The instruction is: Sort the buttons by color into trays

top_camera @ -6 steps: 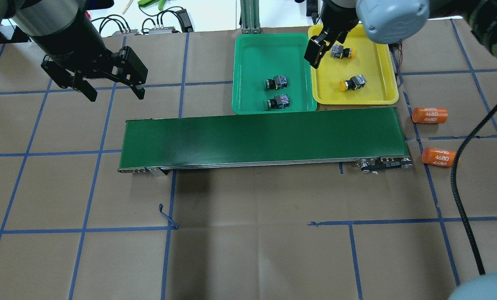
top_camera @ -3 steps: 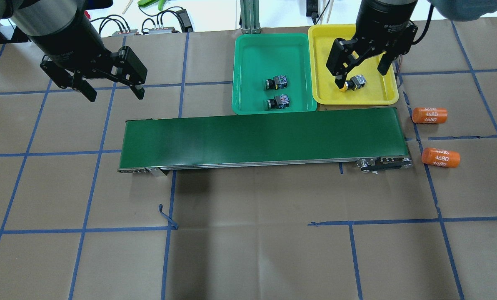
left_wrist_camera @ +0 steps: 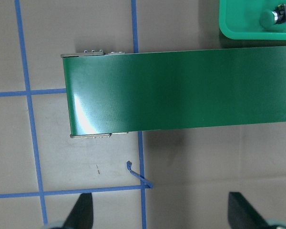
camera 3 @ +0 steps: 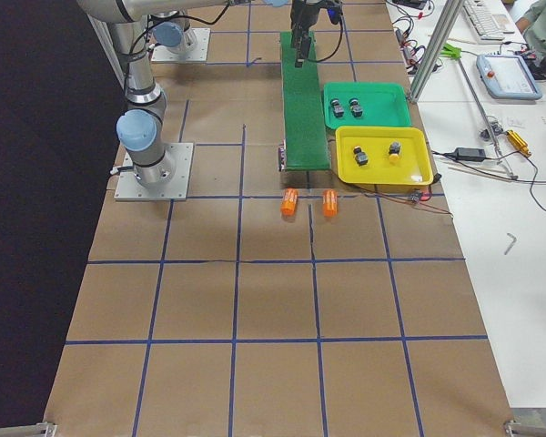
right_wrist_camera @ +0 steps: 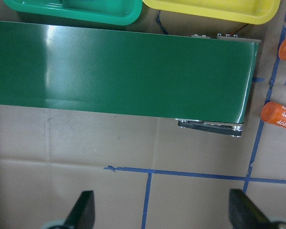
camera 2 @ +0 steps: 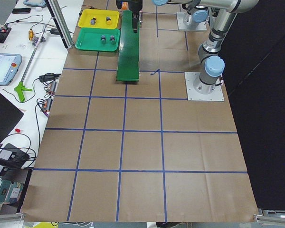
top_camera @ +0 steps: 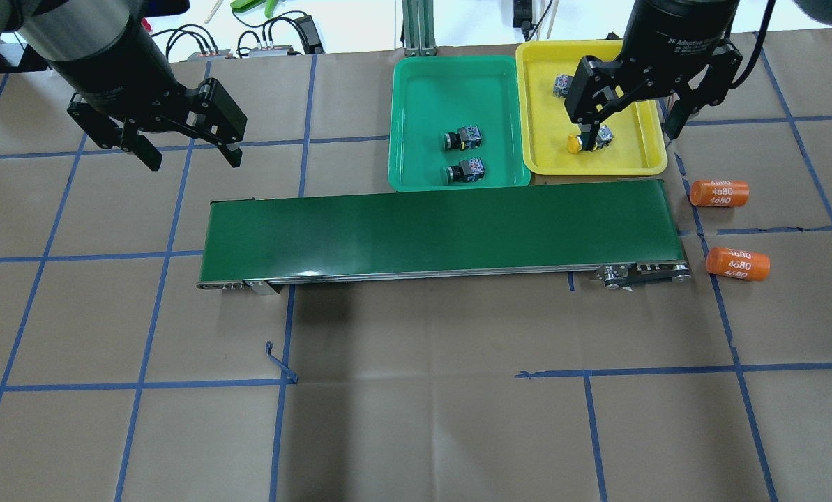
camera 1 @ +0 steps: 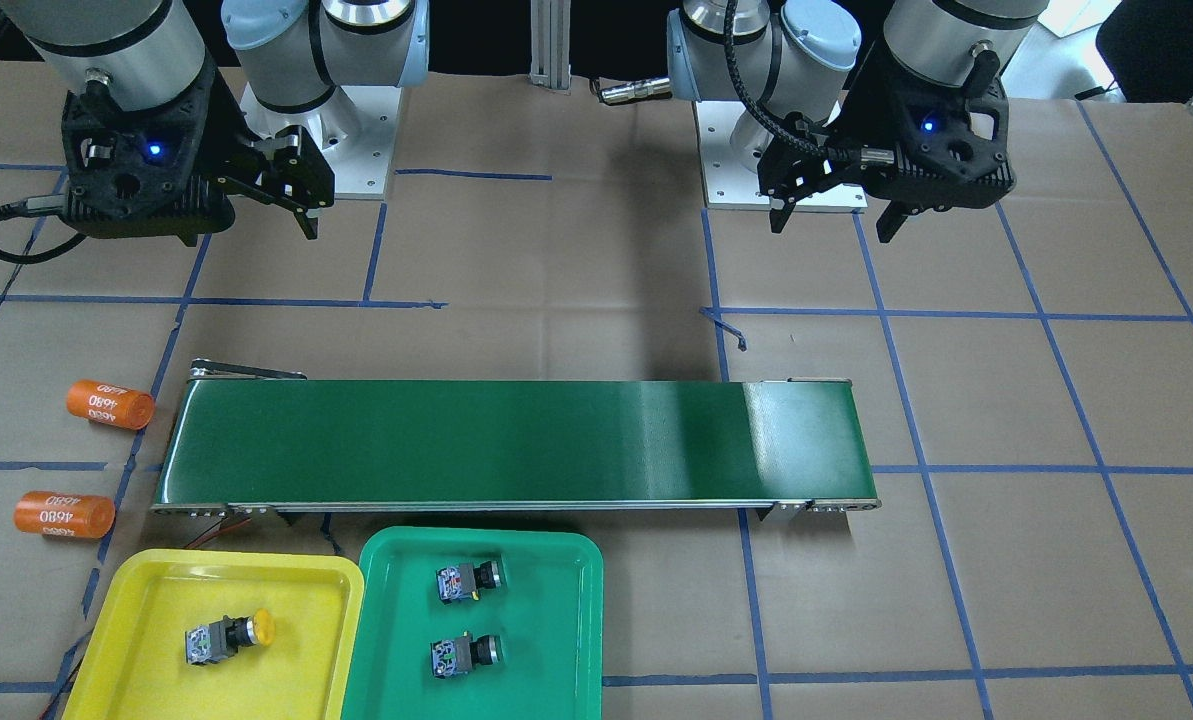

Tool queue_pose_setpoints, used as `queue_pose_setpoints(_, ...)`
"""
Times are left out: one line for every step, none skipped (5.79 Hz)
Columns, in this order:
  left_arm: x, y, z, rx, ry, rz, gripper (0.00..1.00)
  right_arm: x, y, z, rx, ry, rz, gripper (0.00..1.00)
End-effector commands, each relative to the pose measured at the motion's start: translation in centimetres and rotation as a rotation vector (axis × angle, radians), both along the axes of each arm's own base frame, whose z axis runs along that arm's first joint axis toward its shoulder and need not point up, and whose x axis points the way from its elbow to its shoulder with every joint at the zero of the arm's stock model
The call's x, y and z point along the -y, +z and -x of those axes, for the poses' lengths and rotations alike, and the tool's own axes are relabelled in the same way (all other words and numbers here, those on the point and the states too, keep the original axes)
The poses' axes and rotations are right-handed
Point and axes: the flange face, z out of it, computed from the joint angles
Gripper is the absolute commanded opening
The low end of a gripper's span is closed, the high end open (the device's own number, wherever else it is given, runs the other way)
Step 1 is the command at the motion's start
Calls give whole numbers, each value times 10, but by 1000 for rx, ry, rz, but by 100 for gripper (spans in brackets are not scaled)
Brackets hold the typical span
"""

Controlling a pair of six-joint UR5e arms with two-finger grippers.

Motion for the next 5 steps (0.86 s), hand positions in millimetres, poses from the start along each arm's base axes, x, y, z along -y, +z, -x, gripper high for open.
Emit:
queue_pose_setpoints(2,-2,0,0,1,-3,99,-7,-22,8,10,-18,-25,100)
queue_pose_setpoints(0,-1,0,0,-1,-2,99,-6,-17,6,9,-16,9,100)
queue_pose_setpoints(1,-2,1,-1,-1,-5,99,-5,-17,6,9,-18,10,100)
queue_pose_setpoints(2,-3,1,0,-1,-6,99,-5,-17,6,9,-18,10,100)
queue_pose_setpoints(-1,0,1,0,-2,-2,99,-5,-17,6,9,-18,10,100)
